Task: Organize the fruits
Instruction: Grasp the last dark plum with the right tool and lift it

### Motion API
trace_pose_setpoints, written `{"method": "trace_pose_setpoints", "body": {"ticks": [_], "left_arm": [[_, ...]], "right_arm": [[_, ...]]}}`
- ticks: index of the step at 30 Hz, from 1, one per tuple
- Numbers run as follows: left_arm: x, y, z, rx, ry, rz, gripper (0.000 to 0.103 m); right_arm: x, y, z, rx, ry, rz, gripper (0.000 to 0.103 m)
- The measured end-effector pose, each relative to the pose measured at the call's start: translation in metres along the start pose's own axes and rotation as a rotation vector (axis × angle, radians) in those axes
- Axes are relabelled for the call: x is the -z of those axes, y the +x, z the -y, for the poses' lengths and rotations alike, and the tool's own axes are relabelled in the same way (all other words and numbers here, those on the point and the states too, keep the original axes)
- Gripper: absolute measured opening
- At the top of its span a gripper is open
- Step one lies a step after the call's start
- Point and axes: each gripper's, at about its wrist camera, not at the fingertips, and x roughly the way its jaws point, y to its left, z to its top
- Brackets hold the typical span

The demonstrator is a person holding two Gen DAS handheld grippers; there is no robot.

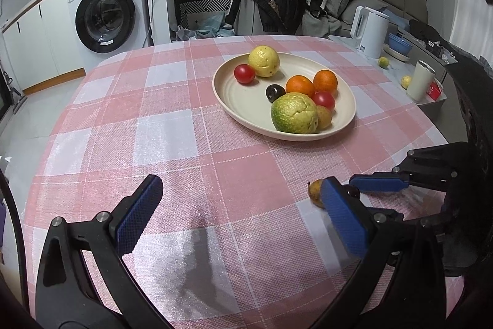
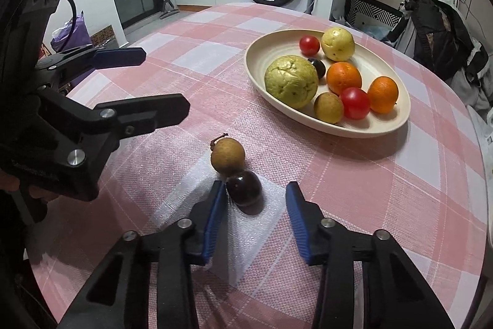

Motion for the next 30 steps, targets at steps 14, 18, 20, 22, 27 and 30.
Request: {"method": "trace_pose_setpoints", "body": {"ticks": [14, 18, 20, 22, 27, 30], "left_arm": [[0.001, 0.003, 0.002, 0.006, 0.005, -0.012, 0.102], [0.002, 0.004, 0.004, 0.012, 0.007, -0.017, 0.102], [0.002, 0.006, 0.006, 0.021, 0.009, -0.023, 0.102], [0.004, 0.007, 0.009, 0.031, 0.015, -0.034, 0.102], [0.01, 0.015, 0.023, 0.065, 0.058, -0.081, 0.102], [0.012, 0.019, 0.031, 0.072, 0.079, -0.094, 0.102]], "right_arm": [[0.001, -0.003, -0.004, -0.035, -0.012, 0.011, 0.024], [0.001, -0.009, -0.001, -0.039, -0.009, 0.026, 0.023], [0.0, -0.013, 0.002, -0.038, -0.005, 0.038, 0.023], [0.0, -0.018, 0.005, -0.033, 0.003, 0.05, 0.023], [-0.001, -0.03, 0.015, -0.02, 0.031, 0.08, 0.023], [-0.002, -0.034, 0.02, -0.015, 0.046, 0.095, 0.023]]}}
